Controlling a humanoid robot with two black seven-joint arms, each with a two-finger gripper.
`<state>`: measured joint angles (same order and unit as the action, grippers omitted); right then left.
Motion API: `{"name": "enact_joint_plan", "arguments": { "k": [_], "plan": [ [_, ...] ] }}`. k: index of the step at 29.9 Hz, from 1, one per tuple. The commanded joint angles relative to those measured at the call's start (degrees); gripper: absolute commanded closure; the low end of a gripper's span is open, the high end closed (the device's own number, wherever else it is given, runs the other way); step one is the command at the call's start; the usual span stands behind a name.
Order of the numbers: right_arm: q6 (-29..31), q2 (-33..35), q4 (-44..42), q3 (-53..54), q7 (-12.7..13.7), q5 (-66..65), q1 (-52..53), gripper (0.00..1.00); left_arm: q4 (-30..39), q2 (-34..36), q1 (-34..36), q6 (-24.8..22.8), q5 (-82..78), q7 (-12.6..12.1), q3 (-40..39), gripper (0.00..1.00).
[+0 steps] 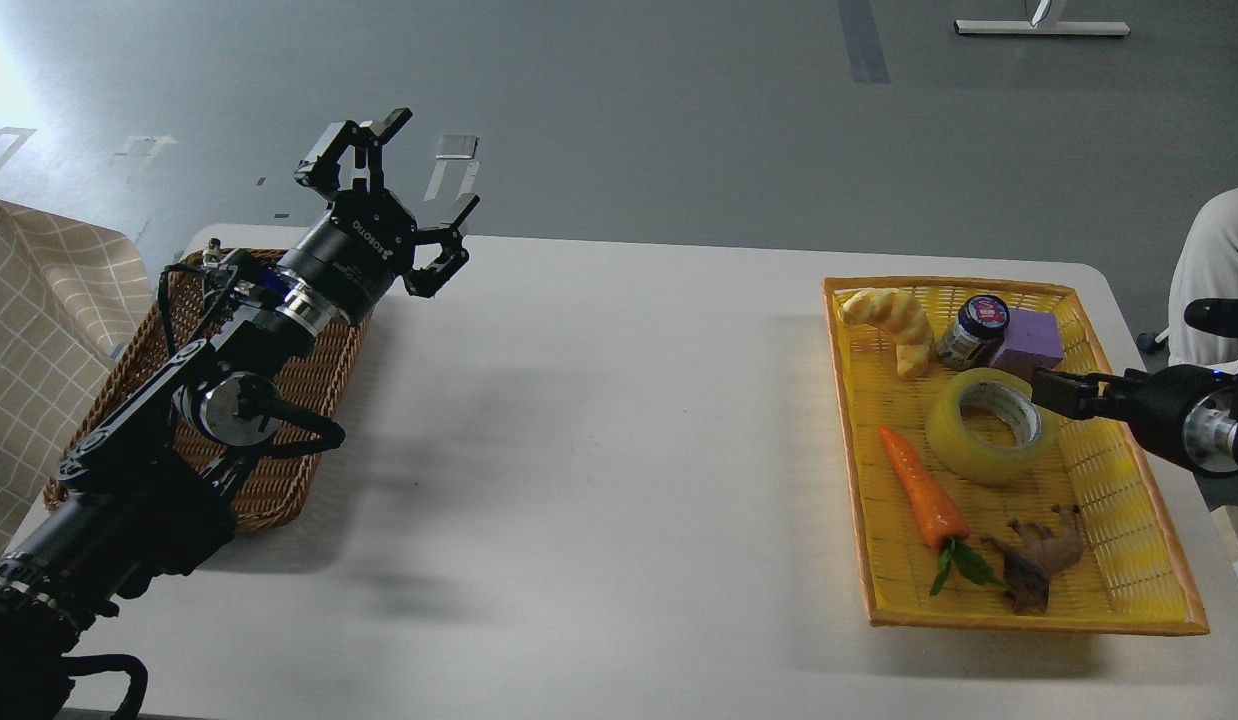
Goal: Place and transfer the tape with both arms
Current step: 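Reach the right gripper down into the tray toward the yellow tape roll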
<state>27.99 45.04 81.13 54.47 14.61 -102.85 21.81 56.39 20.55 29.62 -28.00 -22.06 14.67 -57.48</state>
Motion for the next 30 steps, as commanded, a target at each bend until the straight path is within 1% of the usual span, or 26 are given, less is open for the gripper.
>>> {"name": "enact_joint_plan", "arguments": {
  "k": [1, 5, 7, 14, 21, 23, 24, 26, 29, 30],
  "plan": [
    [0.01, -1.45, -2.28, -0.33, -0.02, -0.69, 0.16, 0.11, -0.06, 0.02, 0.00, 0.00, 0.00, 0.00, 0.00, 0.00],
    [0.01, -2.68, -3.17, -1.03, -0.02, -2.36, 0.16, 0.11, -0.06, 0.02, 0.00, 0.00, 0.00, 0.00, 0.08, 0.00],
    [0.01, -3.64, -4.30, -1.39, -0.02, -2.71, 0.25, 0.13, -0.06, -0.07, -0.09, 0.00, 0.00, 0.00, 0.00, 0.00],
    [0.01, -5.76, -5.63, -1.56, -0.02, -2.80, 0.42, 0.14, -0.06, 0.02, -0.17, 0.00, 0.00, 0.00, 0.08, 0.00],
    [0.01, -7.60, -7.56, -1.65, -0.02, -2.89, 0.51, 0.22, -0.06, 0.02, -0.17, 0.00, 0.00, 0.00, 0.08, 0.00],
    [0.01, -7.78, -7.65, -1.74, -0.02, -2.89, 0.51, 0.22, -0.06, 0.02, -0.17, 0.00, 0.00, 0.00, 0.08, 0.00],
    [0.01, -8.13, -7.74, -2.09, -0.02, -2.89, 0.51, 0.26, -0.06, 0.10, -0.17, 0.00, 0.00, 0.00, 0.08, 0.00],
    [0.01, -8.22, -8.09, -2.79, -0.02, -2.97, 0.60, 0.30, -0.06, 0.02, -0.17, 0.00, 0.00, 0.00, 0.08, 0.00],
    [0.01, -8.66, -9.67, -3.93, 0.06, -2.89, 1.56, 0.39, -0.06, 0.10, -0.17, 0.00, 0.00, 0.00, 0.08, 0.00],
    [0.01, -8.83, -9.93, -4.02, -0.02, -2.89, 1.65, 0.39, -0.06, 0.10, -0.17, 0.00, 0.00, 0.00, 0.08, 0.00]
  ]
}}
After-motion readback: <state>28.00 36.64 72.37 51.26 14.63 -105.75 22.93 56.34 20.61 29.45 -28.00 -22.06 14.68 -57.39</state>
